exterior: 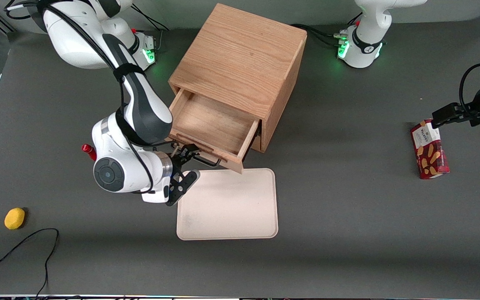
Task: Open upper drawer
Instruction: 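Pull the upper drawer outward by its handle with the right gripper, then keep pulling the handle to slide the upper drawer further out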
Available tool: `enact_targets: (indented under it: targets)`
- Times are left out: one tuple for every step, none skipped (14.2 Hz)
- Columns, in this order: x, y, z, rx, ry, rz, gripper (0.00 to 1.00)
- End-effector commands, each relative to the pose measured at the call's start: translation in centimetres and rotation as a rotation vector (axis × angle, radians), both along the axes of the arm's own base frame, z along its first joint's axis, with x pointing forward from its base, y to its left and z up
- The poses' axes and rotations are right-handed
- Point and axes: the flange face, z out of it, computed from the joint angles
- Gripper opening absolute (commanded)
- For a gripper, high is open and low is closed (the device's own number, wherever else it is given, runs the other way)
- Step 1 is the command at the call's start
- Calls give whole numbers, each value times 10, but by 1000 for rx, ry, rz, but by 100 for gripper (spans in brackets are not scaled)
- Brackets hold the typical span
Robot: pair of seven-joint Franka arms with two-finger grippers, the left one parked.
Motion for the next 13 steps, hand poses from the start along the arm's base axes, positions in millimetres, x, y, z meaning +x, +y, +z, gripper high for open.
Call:
enact_targets:
  targets:
    - [14,-13,11,26,-34,24,100]
    - [16,-15,15,31,-43,28,100]
    - [19,-20,17,33,-47,21,100]
    - [21,-23,19,34,-52,16,100]
    - [22,-22,23,37,-62,16,100]
    - [23,-22,23,39,-66,14,100]
    - [26,-22,22,41,-79,9,100]
    - [27,-21,23,44,-89,6,100]
    - [28,-22,22,44,-96,2,100]
    - [29,-21,22,46,-101,-1,100]
    - [29,-20,18,45,-97,0,100]
    - [29,-20,18,45,-97,0,100]
    - [29,-19,15,45,-94,1,100]
